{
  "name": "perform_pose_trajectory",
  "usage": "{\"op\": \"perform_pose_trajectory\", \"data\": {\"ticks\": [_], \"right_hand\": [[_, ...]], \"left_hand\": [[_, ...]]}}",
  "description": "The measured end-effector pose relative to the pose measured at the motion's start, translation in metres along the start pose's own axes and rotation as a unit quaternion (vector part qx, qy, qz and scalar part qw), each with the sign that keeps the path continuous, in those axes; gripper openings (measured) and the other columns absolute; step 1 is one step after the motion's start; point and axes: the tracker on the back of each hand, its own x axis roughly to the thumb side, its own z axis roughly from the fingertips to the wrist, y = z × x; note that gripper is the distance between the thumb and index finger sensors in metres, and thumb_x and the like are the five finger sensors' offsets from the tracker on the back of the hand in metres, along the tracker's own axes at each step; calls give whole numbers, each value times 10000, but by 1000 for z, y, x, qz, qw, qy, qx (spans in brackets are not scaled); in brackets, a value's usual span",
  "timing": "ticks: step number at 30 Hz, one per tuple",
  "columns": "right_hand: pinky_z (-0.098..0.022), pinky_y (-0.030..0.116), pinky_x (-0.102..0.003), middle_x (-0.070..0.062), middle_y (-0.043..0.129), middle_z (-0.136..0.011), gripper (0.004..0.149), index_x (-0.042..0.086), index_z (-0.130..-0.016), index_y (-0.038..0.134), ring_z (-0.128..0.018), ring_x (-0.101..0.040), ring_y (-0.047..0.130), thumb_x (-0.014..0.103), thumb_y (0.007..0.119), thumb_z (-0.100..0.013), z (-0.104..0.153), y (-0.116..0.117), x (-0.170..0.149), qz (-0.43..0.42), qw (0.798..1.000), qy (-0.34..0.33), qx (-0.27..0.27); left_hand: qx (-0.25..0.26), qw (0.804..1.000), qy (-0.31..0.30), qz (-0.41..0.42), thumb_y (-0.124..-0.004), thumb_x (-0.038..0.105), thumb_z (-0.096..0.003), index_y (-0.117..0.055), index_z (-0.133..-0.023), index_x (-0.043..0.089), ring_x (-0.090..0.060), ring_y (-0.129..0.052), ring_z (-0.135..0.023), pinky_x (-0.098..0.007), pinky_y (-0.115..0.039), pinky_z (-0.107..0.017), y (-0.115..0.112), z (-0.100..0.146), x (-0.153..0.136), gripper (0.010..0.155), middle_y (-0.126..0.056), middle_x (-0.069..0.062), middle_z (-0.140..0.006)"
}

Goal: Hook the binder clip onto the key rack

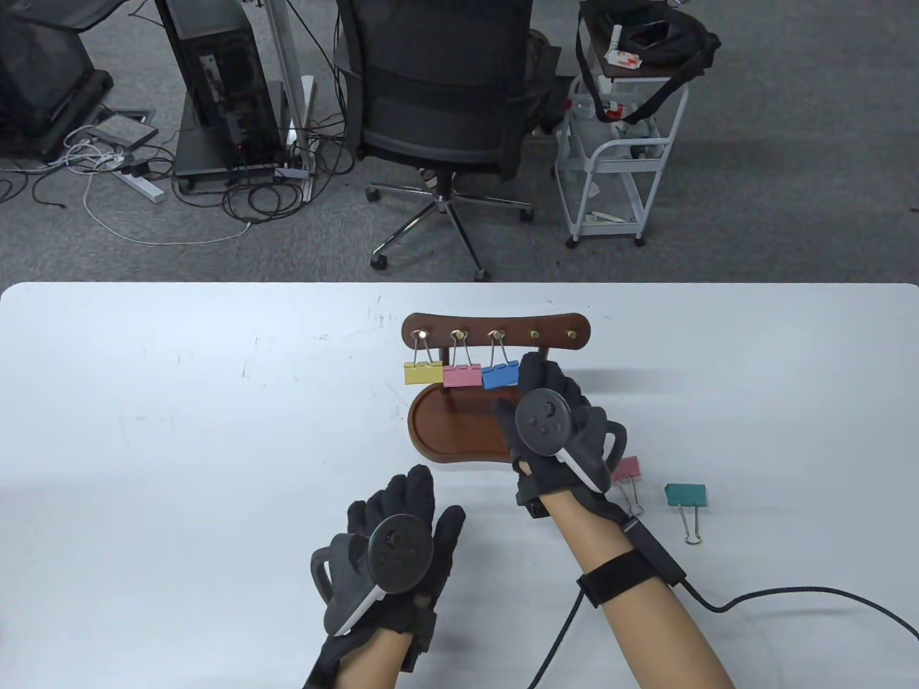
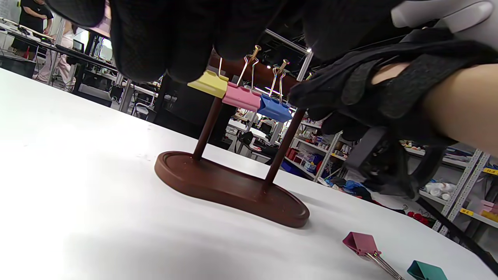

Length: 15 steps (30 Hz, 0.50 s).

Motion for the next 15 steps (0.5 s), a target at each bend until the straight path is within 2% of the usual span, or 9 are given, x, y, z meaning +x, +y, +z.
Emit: {"op": "perform_pose_trajectory", "data": {"ticks": [8, 15], "right_hand": [[-610, 622, -688, -322, 676, -1085, 787, 11, -1129, 558, -887, -597, 735, 436, 857, -537, 18, -24, -9, -11, 999, -30, 1], [-607, 625, -688, -324, 676, -1084, 786, 10, -1128, 560, -886, -593, 739, 440, 851, -539, 42, -35, -21, -5, 998, -61, -1]], "left_hand": [[3, 1000, 0, 0, -730, 481, -598, -620, -1146, -21, -632, -759, -925, -790, -497, -686, 0, 0, -1, 751, -733, -347, -1087], [3, 1000, 1, -1, -731, 481, -599, -621, -1146, -20, -634, -757, -925, -790, -497, -685, 0, 1, -1, 750, -731, -346, -1088]]}}
